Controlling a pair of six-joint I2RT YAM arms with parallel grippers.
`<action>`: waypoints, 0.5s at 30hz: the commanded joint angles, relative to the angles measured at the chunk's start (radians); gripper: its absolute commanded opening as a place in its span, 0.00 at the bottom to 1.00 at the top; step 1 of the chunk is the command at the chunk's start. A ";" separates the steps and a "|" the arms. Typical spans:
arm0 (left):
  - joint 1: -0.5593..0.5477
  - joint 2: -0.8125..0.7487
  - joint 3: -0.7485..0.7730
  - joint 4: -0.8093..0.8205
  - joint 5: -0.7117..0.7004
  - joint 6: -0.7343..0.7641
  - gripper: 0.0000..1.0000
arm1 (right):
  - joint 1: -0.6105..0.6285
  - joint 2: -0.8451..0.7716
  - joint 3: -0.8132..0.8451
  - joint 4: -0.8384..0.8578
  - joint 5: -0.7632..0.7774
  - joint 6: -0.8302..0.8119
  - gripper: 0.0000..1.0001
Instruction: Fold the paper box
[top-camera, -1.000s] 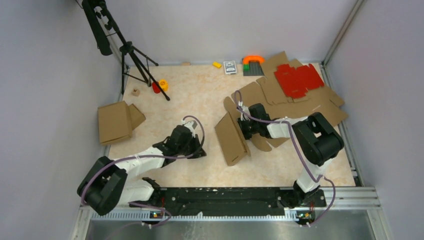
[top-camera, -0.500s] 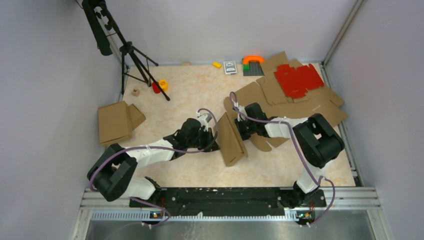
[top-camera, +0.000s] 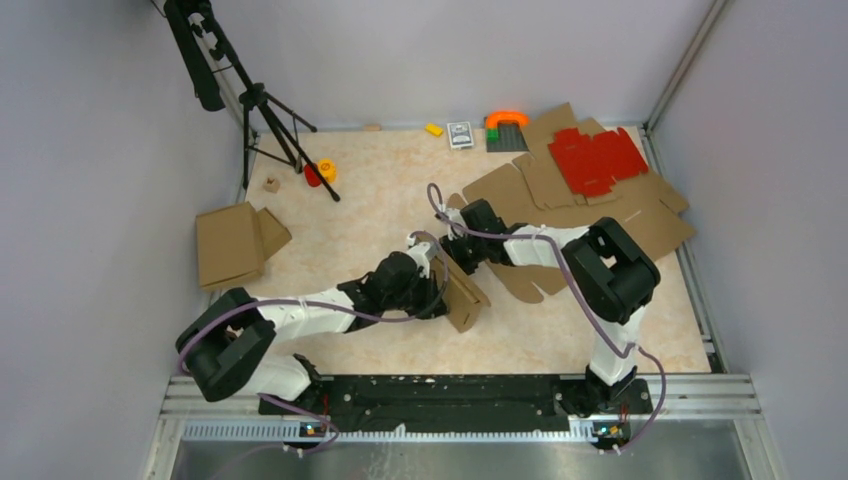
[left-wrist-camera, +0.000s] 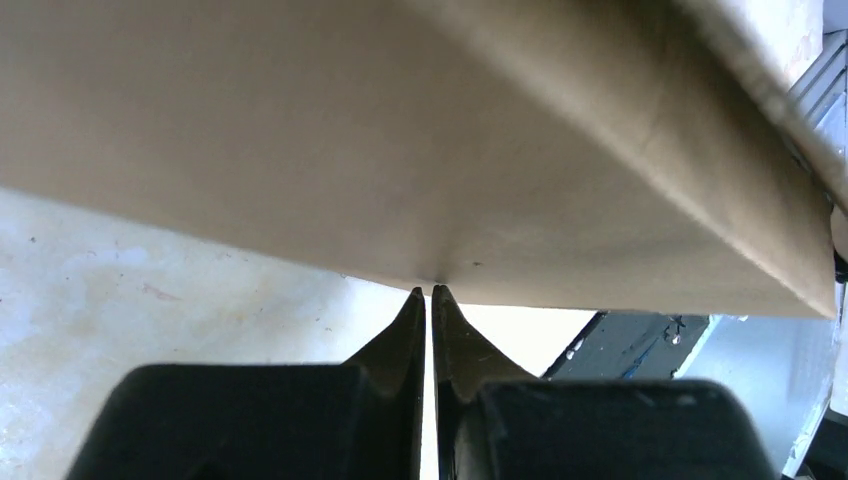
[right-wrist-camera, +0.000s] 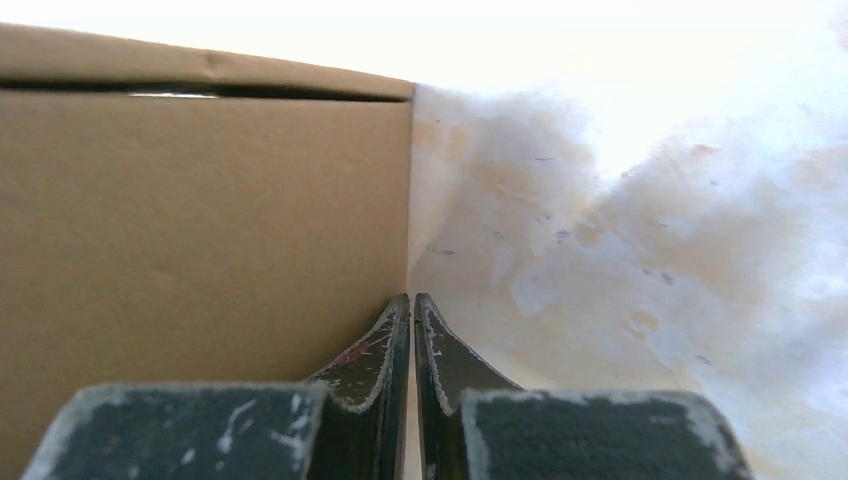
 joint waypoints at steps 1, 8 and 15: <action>-0.021 0.004 0.009 0.081 -0.030 -0.006 0.04 | 0.026 0.011 0.051 0.025 -0.068 -0.025 0.04; -0.036 -0.003 0.004 0.107 -0.021 -0.007 0.09 | 0.051 0.014 0.089 -0.022 -0.088 -0.078 0.04; -0.036 -0.177 0.061 -0.236 -0.098 0.078 0.26 | 0.049 0.017 0.113 -0.067 -0.058 -0.115 0.04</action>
